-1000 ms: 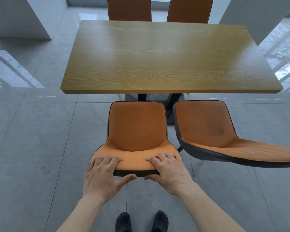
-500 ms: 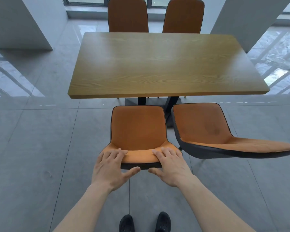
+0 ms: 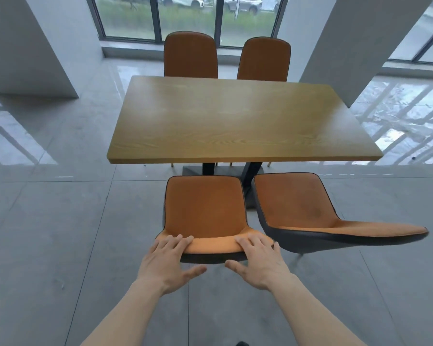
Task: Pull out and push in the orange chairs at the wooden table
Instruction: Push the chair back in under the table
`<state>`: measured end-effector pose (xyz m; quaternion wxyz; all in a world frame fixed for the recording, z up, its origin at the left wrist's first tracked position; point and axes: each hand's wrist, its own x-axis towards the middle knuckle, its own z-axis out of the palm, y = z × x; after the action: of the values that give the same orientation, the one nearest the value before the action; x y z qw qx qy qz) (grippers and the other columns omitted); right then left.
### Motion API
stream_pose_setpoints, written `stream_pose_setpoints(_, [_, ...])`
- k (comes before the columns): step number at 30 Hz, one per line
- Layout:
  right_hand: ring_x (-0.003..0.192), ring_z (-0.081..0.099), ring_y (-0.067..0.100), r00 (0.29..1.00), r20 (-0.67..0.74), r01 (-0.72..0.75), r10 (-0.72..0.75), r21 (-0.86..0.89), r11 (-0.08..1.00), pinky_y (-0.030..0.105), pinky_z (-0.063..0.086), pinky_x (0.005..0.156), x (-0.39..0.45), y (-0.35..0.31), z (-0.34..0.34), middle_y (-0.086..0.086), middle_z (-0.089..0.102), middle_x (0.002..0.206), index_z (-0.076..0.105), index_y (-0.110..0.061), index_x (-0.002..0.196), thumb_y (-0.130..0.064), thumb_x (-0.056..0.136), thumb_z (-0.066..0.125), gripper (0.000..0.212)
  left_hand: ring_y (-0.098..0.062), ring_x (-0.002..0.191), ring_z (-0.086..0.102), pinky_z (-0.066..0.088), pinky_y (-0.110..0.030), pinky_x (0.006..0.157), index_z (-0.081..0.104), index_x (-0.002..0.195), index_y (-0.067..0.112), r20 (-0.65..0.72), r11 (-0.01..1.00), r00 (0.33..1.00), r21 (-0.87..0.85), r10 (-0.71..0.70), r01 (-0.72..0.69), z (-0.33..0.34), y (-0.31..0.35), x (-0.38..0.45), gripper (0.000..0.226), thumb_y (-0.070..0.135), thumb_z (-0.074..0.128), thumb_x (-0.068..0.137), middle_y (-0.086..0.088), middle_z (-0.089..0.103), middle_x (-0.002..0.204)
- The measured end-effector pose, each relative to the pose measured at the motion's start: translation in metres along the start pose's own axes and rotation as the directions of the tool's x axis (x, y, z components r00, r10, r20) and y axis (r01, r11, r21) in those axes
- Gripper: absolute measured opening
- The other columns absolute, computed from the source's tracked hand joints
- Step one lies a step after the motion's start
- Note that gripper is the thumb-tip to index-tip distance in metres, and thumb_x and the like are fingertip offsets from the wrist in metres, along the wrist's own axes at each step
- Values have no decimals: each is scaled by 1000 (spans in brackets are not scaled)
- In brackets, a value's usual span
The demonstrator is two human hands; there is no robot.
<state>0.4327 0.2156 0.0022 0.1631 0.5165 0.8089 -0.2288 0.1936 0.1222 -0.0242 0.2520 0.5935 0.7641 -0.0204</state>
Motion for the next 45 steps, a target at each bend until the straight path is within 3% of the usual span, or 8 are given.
stream_pose_setpoints(7, [147,29,28,1000,-4,3,-3,-28,1000,73,5,120,16,0,12,-3,42,153,31,-44,154,-88,87,31,80,-15,129,48,34,-39,113,45,138,44,-85,998,995,41,43,-40,14,-10,12,82,94,24,76,16,56,139])
stream_pose_setpoints(16, [145,29,32,1000,-24,4,-5,-16,1000,73,4,119,12,-17,27,-2,43,151,33,-43,149,-86,89,25,74,-16,112,56,42,-35,100,52,127,41,-99,994,994,96,52,-42,8,-23,1,67,87,30,84,16,65,121])
stream_pose_setpoints(20, [148,23,31,999,-23,31,-31,-17,999,71,1,120,14,-24,30,-2,40,153,32,-44,150,-87,88,23,77,-14,104,57,42,-32,96,52,120,41,-128,995,990,96,52,-40,9,-31,-8,72,89,17,79,17,66,114])
stream_pose_setpoints(27, [148,25,32,999,-18,30,-31,-24,999,70,10,119,16,-33,30,-2,40,154,31,-44,151,-89,84,19,82,-15,124,48,35,-35,108,47,133,42,-135,998,990,41,42,-37,10,-41,-9,79,89,14,78,17,57,132])
stream_pose_setpoints(45, [146,27,31,998,-49,34,-35,-22,999,75,2,119,27,-28,27,-2,41,152,33,-43,150,-86,87,31,76,-17,131,43,30,-38,114,44,138,44,-129,1000,991,-5,17,-17,11,-39,0,77,88,21,80,16,53,139])
